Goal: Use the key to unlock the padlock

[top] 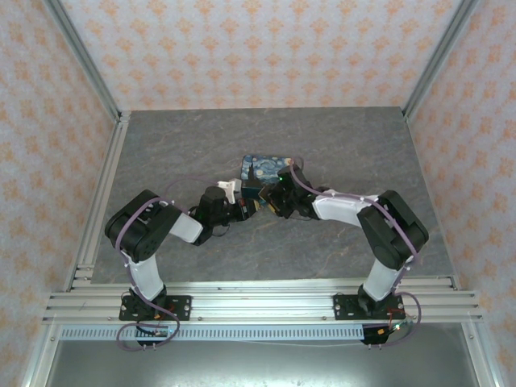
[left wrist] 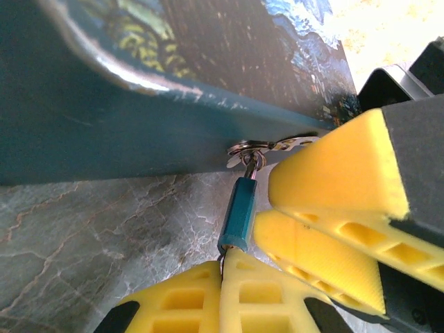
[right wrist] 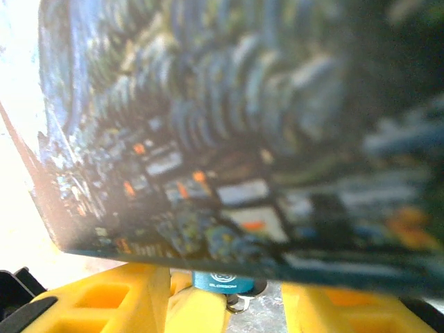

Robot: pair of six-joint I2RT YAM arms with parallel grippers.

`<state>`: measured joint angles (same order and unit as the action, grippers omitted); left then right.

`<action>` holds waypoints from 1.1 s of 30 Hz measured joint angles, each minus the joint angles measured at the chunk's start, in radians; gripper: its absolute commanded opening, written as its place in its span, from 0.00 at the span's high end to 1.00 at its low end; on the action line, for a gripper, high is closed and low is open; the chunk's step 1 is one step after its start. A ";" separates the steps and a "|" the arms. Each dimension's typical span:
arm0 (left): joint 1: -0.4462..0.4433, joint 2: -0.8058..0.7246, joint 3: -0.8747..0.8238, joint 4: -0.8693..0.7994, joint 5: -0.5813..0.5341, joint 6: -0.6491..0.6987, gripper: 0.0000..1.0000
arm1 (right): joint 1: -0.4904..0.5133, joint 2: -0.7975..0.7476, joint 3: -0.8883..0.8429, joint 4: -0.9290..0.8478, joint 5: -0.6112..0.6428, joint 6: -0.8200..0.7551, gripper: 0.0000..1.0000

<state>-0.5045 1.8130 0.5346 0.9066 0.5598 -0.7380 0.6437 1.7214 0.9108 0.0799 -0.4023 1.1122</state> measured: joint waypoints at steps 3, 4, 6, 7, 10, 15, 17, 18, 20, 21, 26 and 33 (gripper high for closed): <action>0.000 0.000 0.000 -0.001 -0.001 -0.007 1.00 | 0.016 -0.002 -0.011 0.007 0.033 -0.032 0.55; 0.000 0.000 0.000 -0.002 -0.001 -0.007 1.00 | 0.020 -0.005 -0.018 0.012 0.040 -0.042 0.55; 0.000 0.000 0.000 -0.004 -0.001 -0.011 1.00 | 0.026 -0.012 -0.033 0.023 0.049 -0.052 0.55; 0.000 -0.002 0.000 -0.006 -0.002 -0.014 1.00 | 0.028 -0.016 -0.042 0.029 0.053 -0.056 0.55; 0.000 -0.011 0.000 -0.015 -0.005 -0.018 1.00 | 0.030 -0.019 -0.060 0.036 0.063 -0.066 0.55; -0.011 -0.021 0.000 -0.027 -0.020 -0.022 1.00 | 0.034 -0.020 -0.061 0.057 0.076 -0.080 0.55; -0.013 -0.023 -0.002 -0.027 -0.023 -0.024 1.00 | 0.041 -0.025 -0.061 0.067 0.088 -0.085 0.55; -0.013 -0.024 -0.002 -0.028 -0.025 -0.024 1.00 | 0.046 -0.032 -0.063 0.073 0.096 -0.087 0.56; -0.013 -0.024 -0.006 -0.027 -0.029 -0.025 1.00 | 0.055 -0.052 -0.068 0.079 0.111 -0.092 0.56; -0.014 -0.024 -0.007 -0.027 -0.032 -0.026 1.00 | 0.058 -0.061 -0.068 0.079 0.118 -0.093 0.56; -0.024 -0.024 -0.008 -0.025 -0.046 -0.032 1.00 | 0.063 -0.073 -0.065 0.077 0.143 -0.092 0.57; -0.026 -0.024 -0.014 -0.015 -0.049 -0.048 1.00 | 0.063 -0.046 -0.057 0.070 0.144 -0.077 0.57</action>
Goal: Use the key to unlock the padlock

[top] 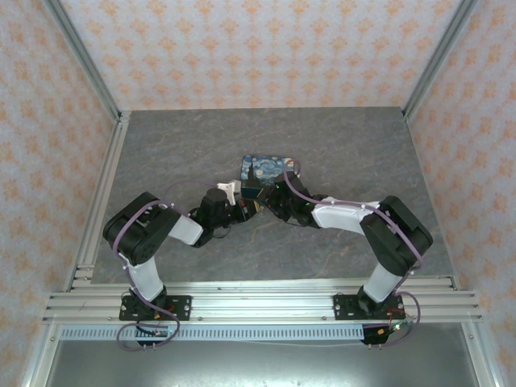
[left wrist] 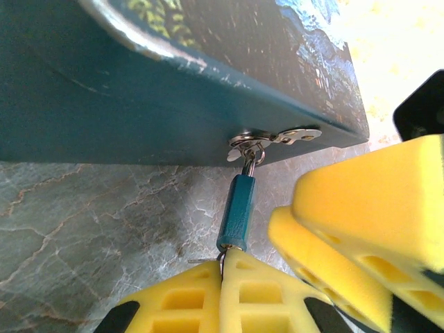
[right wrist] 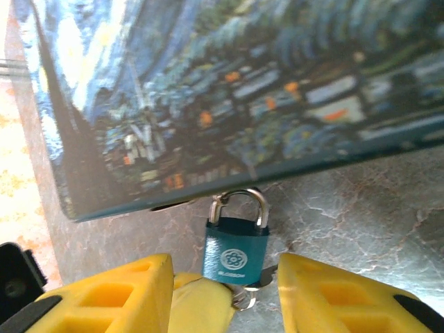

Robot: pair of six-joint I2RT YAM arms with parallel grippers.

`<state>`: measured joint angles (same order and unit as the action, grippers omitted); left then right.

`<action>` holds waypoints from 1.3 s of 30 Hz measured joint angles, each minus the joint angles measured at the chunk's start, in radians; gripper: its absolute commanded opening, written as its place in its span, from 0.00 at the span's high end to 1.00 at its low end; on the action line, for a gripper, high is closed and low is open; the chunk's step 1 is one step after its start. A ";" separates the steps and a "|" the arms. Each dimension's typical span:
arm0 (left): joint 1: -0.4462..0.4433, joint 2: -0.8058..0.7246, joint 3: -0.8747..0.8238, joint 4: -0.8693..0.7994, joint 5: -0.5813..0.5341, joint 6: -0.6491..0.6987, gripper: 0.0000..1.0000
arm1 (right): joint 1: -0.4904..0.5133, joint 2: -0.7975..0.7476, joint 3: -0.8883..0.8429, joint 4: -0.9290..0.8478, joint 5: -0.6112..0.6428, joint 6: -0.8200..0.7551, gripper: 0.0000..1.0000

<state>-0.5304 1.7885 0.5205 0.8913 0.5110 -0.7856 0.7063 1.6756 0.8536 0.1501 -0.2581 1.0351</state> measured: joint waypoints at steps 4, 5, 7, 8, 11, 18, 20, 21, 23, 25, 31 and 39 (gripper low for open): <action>0.000 0.000 0.000 0.004 0.000 -0.003 1.00 | 0.002 0.017 0.004 0.001 0.000 0.001 0.57; 0.000 0.000 0.000 0.004 0.000 -0.003 1.00 | 0.002 0.021 0.006 0.001 -0.001 0.001 0.57; 0.000 0.000 0.000 0.005 0.000 -0.003 1.00 | 0.004 0.032 0.014 0.001 -0.002 0.001 0.57; 0.000 0.000 0.000 0.005 0.000 -0.003 1.00 | 0.005 0.040 0.019 0.002 -0.003 0.001 0.57; 0.000 0.000 -0.006 0.014 0.000 -0.003 1.00 | 0.005 0.063 0.030 0.011 -0.003 0.000 0.57; 0.000 0.002 -0.018 0.020 0.003 -0.003 1.00 | 0.006 0.085 0.037 0.027 -0.005 0.000 0.64; 0.000 0.003 -0.018 0.023 0.005 -0.003 1.00 | 0.006 0.086 0.045 0.028 -0.010 0.003 0.72; 0.000 0.004 -0.018 0.023 0.005 -0.003 1.00 | 0.006 0.087 0.047 0.027 -0.011 0.001 0.75; 0.000 0.006 -0.019 0.024 0.004 -0.003 1.00 | 0.006 0.087 0.048 0.026 -0.012 0.000 0.81; 0.001 0.006 -0.019 0.024 0.002 -0.002 1.00 | 0.006 0.087 0.048 0.026 -0.011 0.000 0.86; 0.001 0.006 -0.019 0.023 0.000 0.001 1.00 | 0.005 0.087 0.048 0.026 -0.011 -0.005 0.98; 0.002 -0.002 -0.019 0.010 -0.003 0.021 0.84 | 0.006 0.087 0.048 0.027 -0.013 -0.003 1.00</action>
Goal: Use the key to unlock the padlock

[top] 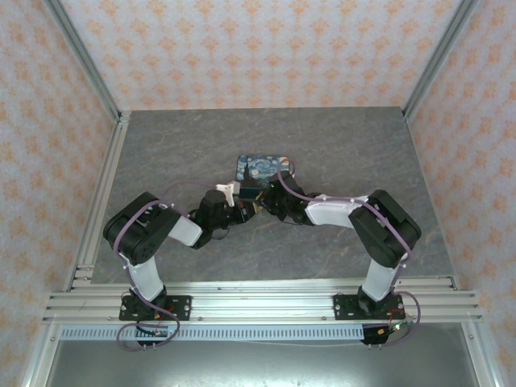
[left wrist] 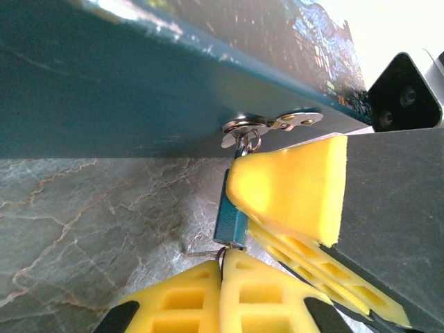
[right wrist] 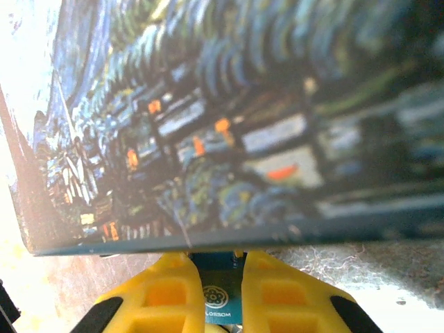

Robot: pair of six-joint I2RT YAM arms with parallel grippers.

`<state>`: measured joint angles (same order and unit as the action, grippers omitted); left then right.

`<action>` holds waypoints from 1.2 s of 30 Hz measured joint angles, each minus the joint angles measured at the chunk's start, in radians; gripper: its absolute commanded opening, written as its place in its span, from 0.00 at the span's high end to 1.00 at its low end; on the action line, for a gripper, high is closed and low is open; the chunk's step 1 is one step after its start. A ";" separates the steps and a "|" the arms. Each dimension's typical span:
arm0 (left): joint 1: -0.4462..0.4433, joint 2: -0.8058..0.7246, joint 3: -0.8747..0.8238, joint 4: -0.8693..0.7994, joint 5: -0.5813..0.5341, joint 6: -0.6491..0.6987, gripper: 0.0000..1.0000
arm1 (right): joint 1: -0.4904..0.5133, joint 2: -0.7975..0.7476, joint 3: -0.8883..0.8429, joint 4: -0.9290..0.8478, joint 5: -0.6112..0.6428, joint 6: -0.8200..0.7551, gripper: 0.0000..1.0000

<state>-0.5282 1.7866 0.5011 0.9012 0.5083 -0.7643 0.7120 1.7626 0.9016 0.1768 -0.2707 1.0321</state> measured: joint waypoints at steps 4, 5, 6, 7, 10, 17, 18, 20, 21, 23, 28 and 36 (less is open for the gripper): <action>-0.002 -0.040 -0.006 -0.048 0.007 0.021 0.64 | 0.001 0.000 0.000 0.015 -0.008 0.016 1.00; -0.002 -0.058 -0.010 -0.064 0.007 0.029 0.63 | 0.001 0.000 0.000 0.020 -0.010 0.021 1.00; -0.002 -0.077 -0.016 -0.080 0.007 0.035 0.63 | 0.001 0.000 0.000 0.024 -0.011 0.026 1.00; -0.002 -0.097 -0.021 -0.092 0.007 0.040 0.63 | 0.001 0.000 0.000 0.026 -0.011 0.031 1.00; 0.007 -0.143 -0.035 -0.113 0.016 0.050 0.62 | 0.001 0.000 0.000 0.033 -0.014 0.045 1.00; 0.088 -0.152 -0.057 -0.119 0.109 0.032 0.66 | 0.001 0.000 0.000 0.049 -0.018 0.072 1.00; 0.098 -0.147 -0.057 -0.117 0.121 0.026 0.67 | 0.001 0.000 0.000 0.051 -0.018 0.076 1.00; 0.112 -0.127 -0.057 -0.105 0.146 0.006 0.70 | 0.001 0.000 -0.002 0.060 -0.019 0.084 1.00; 0.113 -0.116 -0.057 -0.100 0.154 -0.002 0.71 | 0.001 0.000 -0.002 0.064 -0.021 0.087 1.00; 0.113 -0.094 -0.056 -0.095 0.174 -0.014 0.74 | 0.001 0.000 -0.002 0.071 -0.021 0.095 1.00; 0.113 -0.082 -0.047 -0.094 0.195 -0.023 0.79 | 0.001 0.000 -0.007 0.077 -0.022 0.103 1.00; 0.129 -0.082 -0.037 -0.094 0.190 -0.022 0.63 | 0.001 0.000 -0.014 0.085 -0.022 0.110 1.00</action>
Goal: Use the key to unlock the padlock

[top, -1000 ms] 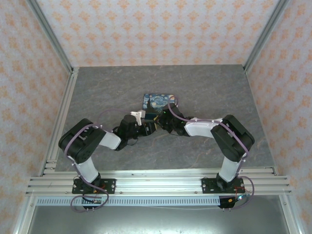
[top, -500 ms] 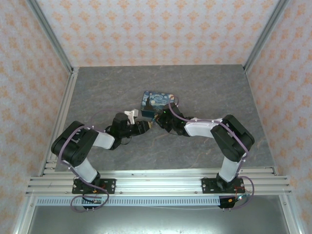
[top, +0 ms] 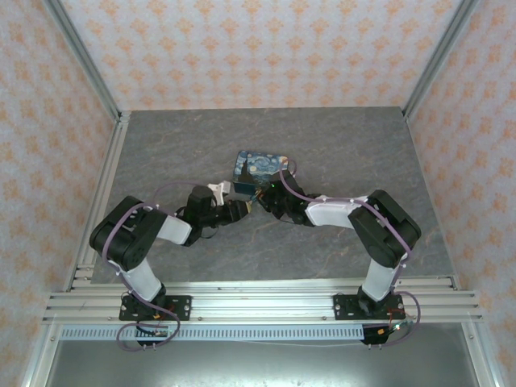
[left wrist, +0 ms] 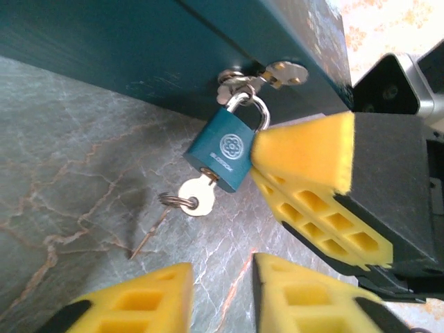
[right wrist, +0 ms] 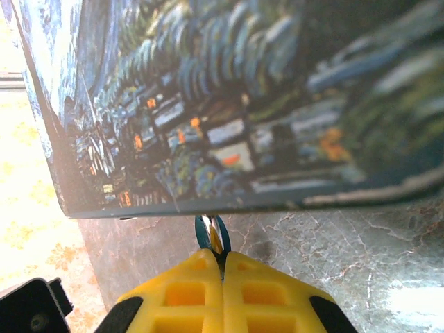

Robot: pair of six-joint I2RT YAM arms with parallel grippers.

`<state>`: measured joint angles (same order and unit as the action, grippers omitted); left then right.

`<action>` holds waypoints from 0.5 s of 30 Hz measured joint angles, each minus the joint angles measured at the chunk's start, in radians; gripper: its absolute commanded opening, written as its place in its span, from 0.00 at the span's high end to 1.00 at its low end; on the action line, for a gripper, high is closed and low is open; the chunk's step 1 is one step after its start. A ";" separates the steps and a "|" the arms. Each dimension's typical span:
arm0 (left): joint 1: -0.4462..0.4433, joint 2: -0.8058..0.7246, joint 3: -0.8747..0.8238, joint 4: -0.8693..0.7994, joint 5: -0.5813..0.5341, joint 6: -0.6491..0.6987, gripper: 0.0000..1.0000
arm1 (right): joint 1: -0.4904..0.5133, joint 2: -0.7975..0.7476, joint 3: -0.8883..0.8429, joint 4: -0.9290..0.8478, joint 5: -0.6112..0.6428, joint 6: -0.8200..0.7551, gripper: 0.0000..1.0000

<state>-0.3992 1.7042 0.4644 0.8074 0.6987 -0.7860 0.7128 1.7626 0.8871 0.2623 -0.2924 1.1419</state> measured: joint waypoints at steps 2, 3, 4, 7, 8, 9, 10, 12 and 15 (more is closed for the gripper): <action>0.012 0.000 0.000 0.000 -0.004 -0.003 0.62 | 0.000 0.000 0.000 0.000 0.000 0.000 1.00; 0.018 0.000 0.000 0.000 -0.005 -0.007 0.62 | 0.000 0.000 -0.001 0.001 0.000 0.003 1.00; 0.023 0.000 0.000 0.000 -0.005 -0.011 0.62 | 0.000 0.000 -0.001 0.001 0.000 0.003 1.00; 0.026 0.005 0.000 0.018 -0.004 -0.037 0.62 | 0.000 0.000 -0.001 0.001 0.000 0.007 1.00; 0.026 0.013 0.003 0.030 -0.003 -0.048 0.62 | 0.000 0.000 -0.002 0.002 0.000 0.008 1.00; 0.026 0.026 0.008 0.044 -0.002 -0.062 0.63 | 0.000 0.000 -0.003 0.007 0.000 0.011 1.00; 0.026 0.045 0.014 0.063 0.000 -0.080 0.63 | 0.000 0.000 -0.005 0.009 0.000 0.012 1.00; 0.026 0.081 0.024 0.100 0.000 -0.111 0.63 | 0.000 0.000 -0.010 0.016 0.000 0.018 1.00; 0.026 0.127 0.033 0.145 0.000 -0.157 0.63 | 0.000 0.000 -0.014 0.024 0.000 0.026 1.00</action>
<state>-0.3729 1.8313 0.4973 0.9520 0.6991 -0.9428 0.7128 1.7626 0.8734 0.2859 -0.2920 1.1679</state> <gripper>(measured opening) 0.369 0.044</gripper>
